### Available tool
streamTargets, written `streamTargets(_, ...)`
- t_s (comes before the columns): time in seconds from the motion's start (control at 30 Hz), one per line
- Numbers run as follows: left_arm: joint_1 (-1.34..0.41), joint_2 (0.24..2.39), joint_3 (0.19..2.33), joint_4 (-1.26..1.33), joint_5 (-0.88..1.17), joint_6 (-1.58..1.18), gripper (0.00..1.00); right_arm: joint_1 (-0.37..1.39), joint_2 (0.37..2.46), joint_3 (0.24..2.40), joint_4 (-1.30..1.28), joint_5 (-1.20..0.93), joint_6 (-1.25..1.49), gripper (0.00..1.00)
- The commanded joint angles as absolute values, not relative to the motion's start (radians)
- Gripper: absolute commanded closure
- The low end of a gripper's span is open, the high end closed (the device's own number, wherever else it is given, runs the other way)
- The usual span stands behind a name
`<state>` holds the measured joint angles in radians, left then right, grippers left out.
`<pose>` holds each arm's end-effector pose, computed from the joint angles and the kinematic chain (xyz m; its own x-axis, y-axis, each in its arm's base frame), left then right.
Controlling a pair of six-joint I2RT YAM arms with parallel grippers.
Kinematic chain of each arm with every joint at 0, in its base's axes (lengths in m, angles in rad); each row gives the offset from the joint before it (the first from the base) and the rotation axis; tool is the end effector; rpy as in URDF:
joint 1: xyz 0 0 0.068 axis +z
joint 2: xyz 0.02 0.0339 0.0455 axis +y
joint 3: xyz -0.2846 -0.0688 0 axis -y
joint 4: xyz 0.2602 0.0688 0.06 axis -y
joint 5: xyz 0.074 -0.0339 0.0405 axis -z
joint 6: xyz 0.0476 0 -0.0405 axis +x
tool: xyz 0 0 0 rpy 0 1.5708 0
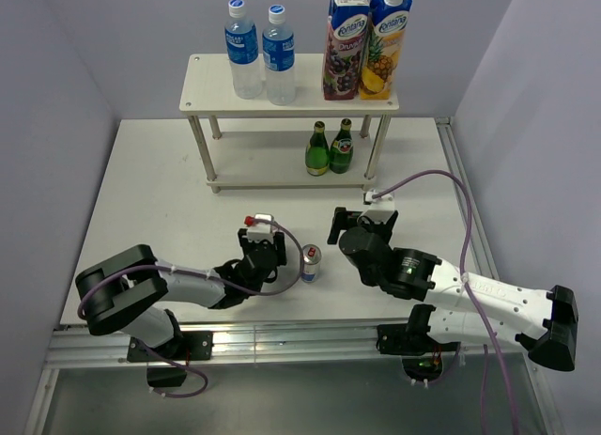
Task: Place and organize the beverage onto the shelf
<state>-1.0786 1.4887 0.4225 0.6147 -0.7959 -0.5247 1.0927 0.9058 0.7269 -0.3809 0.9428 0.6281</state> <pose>0.1583 -0.2232 0.1516 -0.3351 -0.1167 -0.9349 0.1674 0.9691 -0.1809 0.1251 0.1576 0.2961 -0.3188 0.1351 -0.9381 -0.0233 0.9884 0.1502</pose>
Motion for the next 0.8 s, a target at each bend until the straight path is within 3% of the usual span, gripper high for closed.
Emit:
streamTargets(0.0,-1.063,1.512,0.459,0.712,-0.830,-0.506,0.35,1.097,0.907,0.719,-0.342,0.980,0.629,0.08)
streamTargets(0.03,-1.060,1.514,0.459,0.718,-0.818,-0.499,0.45,1.097,0.910,0.716,-0.338,0.980,0.626,0.08)
streamTargets(0.07,-1.046,1.509,0.459,0.718,-0.816,-0.497,0.70,1.095,0.910,0.713,-0.334,0.980,0.626,0.08)
streamTargets(0.1,-1.042,1.508,0.462,0.716,-0.816,-0.495,0.79,1.097,0.913,0.713,-0.330,0.980,0.623,0.08)
streamTargets(0.23,-1.008,1.480,0.482,0.689,-0.808,-0.468,1.00,1.097,0.920,0.713,-0.321,0.979,0.621,0.08)
streamTargets(0.57,-0.787,1.348,0.587,0.657,-0.678,-0.328,1.00,1.095,0.928,0.709,-0.290,0.971,0.600,0.08)
streamTargets(0.77,-0.655,1.391,0.698,0.652,-0.597,-0.278,1.00,1.097,0.927,0.707,-0.282,0.979,0.591,0.08)
